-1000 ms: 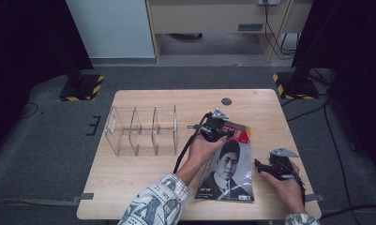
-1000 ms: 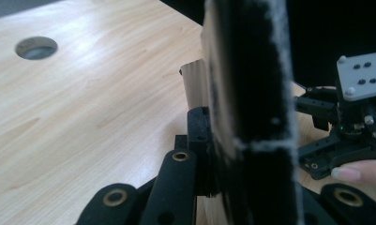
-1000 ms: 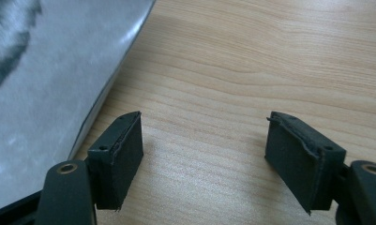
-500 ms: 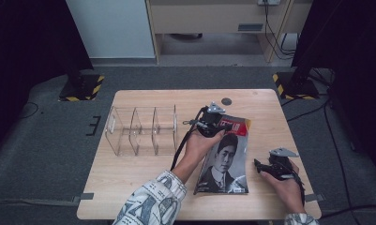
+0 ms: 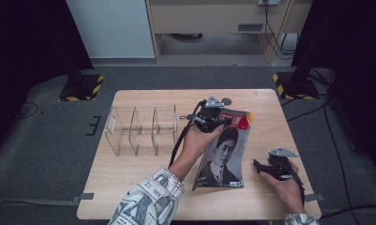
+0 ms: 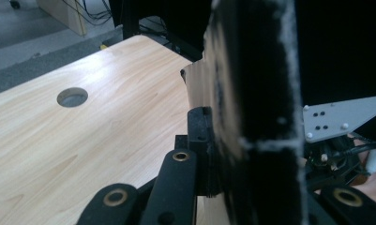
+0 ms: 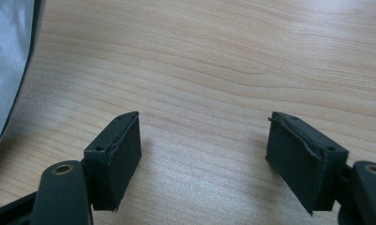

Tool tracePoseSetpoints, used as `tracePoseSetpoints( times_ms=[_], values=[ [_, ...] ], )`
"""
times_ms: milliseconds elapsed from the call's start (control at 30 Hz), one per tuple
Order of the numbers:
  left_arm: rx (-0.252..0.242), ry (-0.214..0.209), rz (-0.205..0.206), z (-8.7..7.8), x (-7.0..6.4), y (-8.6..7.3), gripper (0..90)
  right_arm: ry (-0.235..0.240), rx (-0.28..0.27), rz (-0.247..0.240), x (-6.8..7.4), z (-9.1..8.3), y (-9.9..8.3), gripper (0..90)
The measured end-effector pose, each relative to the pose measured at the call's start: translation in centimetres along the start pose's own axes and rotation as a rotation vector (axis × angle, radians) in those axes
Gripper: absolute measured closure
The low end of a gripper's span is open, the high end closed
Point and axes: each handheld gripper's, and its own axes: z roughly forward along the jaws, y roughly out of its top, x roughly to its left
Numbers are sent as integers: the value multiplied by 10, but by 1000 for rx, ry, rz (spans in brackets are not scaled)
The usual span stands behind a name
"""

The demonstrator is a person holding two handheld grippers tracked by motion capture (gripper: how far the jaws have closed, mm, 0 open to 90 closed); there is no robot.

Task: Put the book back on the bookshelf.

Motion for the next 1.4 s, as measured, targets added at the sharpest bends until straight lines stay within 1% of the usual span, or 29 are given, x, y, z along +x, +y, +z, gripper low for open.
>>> tracePoseSetpoints(
  times_ms=[67, 200, 267, 367, 433, 500, 600, 767, 800, 900, 1100, 1167, 1300, 1400],
  values=[
    [-10, 0, 0, -2, 0, 3, 865, 0, 0, 0, 0, 0, 0, 265],
    [-24, 2, 12, -8, -2, 9, 865, 0, 0, 0, 0, 0, 0, 264],
    [-38, 3, 5, -10, -2, 11, 865, 1, 0, 2, 0, 0, 0, 264],
    [-38, 5, 3, -13, -3, 14, 865, 3, 0, -3, 0, 0, 0, 264],
    [-40, 7, 14, -14, -4, 16, 865, 3, 0, -2, 0, 0, 0, 264],
    [-52, 11, 18, -17, -5, 20, 865, 3, 0, 2, 1, 0, 0, 264],
    [-53, 15, 23, -19, -6, 23, 865, 4, 1, 1, 1, 0, 0, 264],
    [-76, 11, 27, -25, -9, 28, 865, 6, -2, -3, 1, 0, 0, 265],
    [-77, 8, 37, -26, -10, 29, 865, 6, -2, -4, 1, 0, 0, 265],
    [-85, 3, 49, -31, -12, 30, 865, 7, -2, -4, 1, 1, 0, 265],
    [-107, 10, 52, -41, -11, 34, 865, 9, -1, -12, 1, 1, 0, 265],
    [-108, 17, 55, -43, -10, 34, 865, 9, -1, -13, 1, 1, 0, 265],
    [-109, 15, 68, -45, -9, 36, 865, 12, -1, -12, 1, 1, 0, 265],
    [-121, 14, 61, -48, -8, 38, 865, 15, -5, -14, 2, 1, 1, 268]
  ],
)
